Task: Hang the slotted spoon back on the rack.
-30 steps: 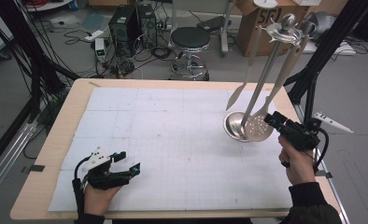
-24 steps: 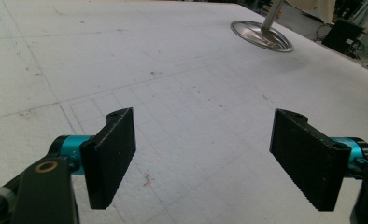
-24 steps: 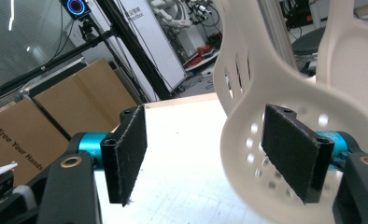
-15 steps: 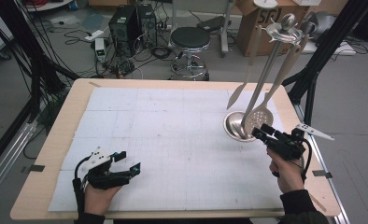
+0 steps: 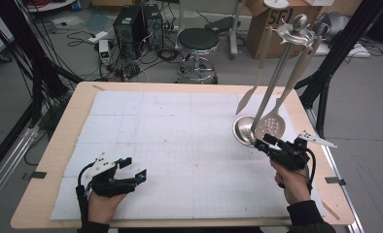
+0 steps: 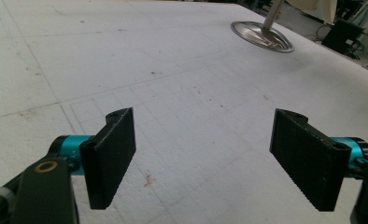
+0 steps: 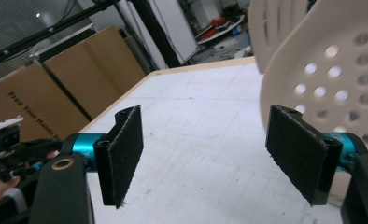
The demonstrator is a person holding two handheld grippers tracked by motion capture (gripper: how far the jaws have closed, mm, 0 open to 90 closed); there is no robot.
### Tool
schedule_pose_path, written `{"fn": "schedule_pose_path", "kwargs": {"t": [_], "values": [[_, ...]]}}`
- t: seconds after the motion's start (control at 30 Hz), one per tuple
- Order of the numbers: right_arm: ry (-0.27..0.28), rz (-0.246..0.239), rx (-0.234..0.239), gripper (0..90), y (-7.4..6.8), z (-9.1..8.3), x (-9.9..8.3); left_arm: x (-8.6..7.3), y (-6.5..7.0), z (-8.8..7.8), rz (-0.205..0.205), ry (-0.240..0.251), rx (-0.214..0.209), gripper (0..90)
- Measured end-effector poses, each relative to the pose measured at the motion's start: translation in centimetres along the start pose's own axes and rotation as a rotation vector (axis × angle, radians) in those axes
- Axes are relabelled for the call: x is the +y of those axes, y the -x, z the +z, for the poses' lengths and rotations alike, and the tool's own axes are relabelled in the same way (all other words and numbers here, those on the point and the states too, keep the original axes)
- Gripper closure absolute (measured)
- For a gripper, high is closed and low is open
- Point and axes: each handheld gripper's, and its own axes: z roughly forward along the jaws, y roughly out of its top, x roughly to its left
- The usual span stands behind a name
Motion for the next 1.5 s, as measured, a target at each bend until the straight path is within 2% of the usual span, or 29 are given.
{"fn": "schedule_pose_path", "kwargs": {"t": [0.2,0.37,0.57,0.77,0.87,1.0,1.07,1.17,1.27,1.5], "values": [[-0.020,0.005,0.000,27.4,0.4,0.3,-1.1,0.0,0.0,0.1,-0.001,0.001,-0.003,23.0],[-0.043,-0.018,0.004,27.4,0.5,0.3,-2.2,0.0,0.0,0.2,0.001,-0.005,-0.003,22.9],[-0.062,-0.014,0.009,27.3,1.0,0.3,-3.4,-0.1,-0.1,0.3,0.000,-0.008,0.000,22.9],[-0.058,-0.005,0.015,27.2,1.4,0.2,-3.7,-0.1,-0.1,0.4,0.003,-0.009,0.006,22.8],[-0.057,-0.020,0.022,27.1,1.3,0.1,-4.1,0.0,0.0,0.3,0.011,-0.009,0.006,22.8],[-0.090,-0.044,0.017,26.1,1.2,0.2,-4.4,0.0,0.0,0.3,0.018,-0.013,0.010,22.8],[-0.091,-0.041,0.032,25.9,1.1,0.2,-4.5,0.0,0.1,0.5,0.019,-0.020,0.009,22.8],[-0.084,-0.064,0.013,25.9,0.9,0.2,-4.5,0.0,0.0,0.5,0.019,-0.022,0.017,22.8],[-0.075,-0.059,0.009,25.8,0.9,0.1,-4.4,-0.1,-0.2,0.4,0.006,-0.016,0.027,22.8],[-0.072,-0.058,0.003,25.5,0.8,0.1,-4.4,-0.1,0.0,0.4,0.018,-0.018,0.019,22.8]]}}
